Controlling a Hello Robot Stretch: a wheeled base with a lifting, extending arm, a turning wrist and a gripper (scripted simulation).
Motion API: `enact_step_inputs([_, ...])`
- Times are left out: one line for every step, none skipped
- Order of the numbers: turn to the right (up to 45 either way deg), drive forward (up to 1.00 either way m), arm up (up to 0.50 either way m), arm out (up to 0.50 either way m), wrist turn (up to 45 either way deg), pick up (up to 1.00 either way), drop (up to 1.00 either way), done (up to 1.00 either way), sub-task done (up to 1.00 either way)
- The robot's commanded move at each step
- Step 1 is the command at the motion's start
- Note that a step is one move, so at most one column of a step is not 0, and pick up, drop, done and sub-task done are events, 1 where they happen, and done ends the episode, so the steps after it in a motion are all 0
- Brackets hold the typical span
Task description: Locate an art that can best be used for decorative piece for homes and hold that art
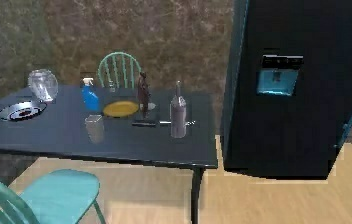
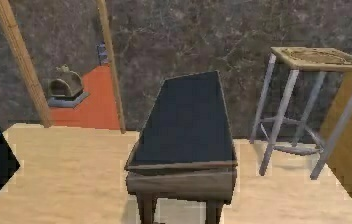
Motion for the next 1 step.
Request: enact_step_inputs([0.0,0.1,0.0,0.0,0.0,0.0,0.0,0.0,0.0])
